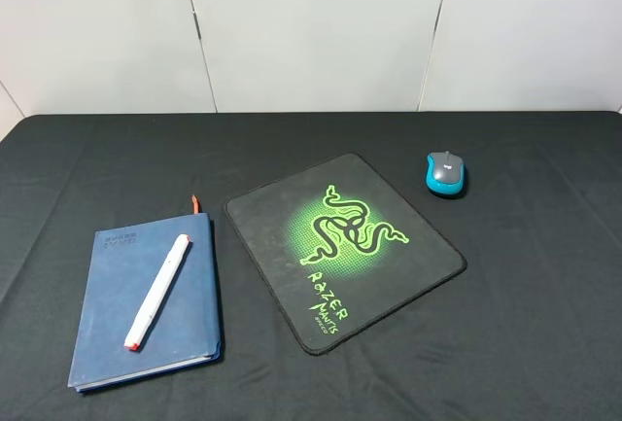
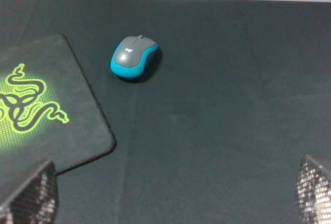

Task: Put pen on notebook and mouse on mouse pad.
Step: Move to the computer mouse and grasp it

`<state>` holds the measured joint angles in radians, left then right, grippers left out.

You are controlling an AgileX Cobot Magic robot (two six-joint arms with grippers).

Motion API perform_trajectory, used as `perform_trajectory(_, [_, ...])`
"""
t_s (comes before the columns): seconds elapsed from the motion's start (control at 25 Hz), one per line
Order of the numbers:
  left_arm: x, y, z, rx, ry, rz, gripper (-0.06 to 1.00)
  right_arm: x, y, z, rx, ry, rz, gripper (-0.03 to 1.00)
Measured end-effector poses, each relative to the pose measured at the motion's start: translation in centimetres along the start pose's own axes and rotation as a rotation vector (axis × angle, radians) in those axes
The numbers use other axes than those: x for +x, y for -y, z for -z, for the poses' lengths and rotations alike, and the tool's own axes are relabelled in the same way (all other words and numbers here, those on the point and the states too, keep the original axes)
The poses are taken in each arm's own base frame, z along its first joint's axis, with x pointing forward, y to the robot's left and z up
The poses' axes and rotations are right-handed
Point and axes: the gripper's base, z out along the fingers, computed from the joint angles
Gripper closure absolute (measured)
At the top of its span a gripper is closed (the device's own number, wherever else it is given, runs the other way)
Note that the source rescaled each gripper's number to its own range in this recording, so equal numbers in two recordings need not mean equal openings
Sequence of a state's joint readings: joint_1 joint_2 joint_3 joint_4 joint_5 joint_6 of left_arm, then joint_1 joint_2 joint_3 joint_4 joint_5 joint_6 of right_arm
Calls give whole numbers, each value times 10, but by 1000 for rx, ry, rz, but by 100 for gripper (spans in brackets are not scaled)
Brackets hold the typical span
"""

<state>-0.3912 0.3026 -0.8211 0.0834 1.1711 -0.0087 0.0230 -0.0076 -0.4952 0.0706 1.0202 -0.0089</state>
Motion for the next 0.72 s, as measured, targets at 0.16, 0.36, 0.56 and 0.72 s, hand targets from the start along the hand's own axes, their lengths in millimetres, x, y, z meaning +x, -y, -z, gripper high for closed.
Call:
perform_trajectory(0.16, [22, -1, 8, -108, 45, 40, -6, 0, 0, 0, 0, 0, 0, -3])
perform_trajectory(0.36, [48, 2, -2, -218, 15, 98, -6, 0, 0, 0, 0, 0, 0, -3])
perform_trajectory(0.56, [73, 5, -17, -294, 9, 139, -6, 0, 0, 0, 0, 0, 0, -3])
perform_trajectory(0.72, [78, 5, -25, -313, 57, 143, -6, 0, 0, 0, 0, 0, 0, -3])
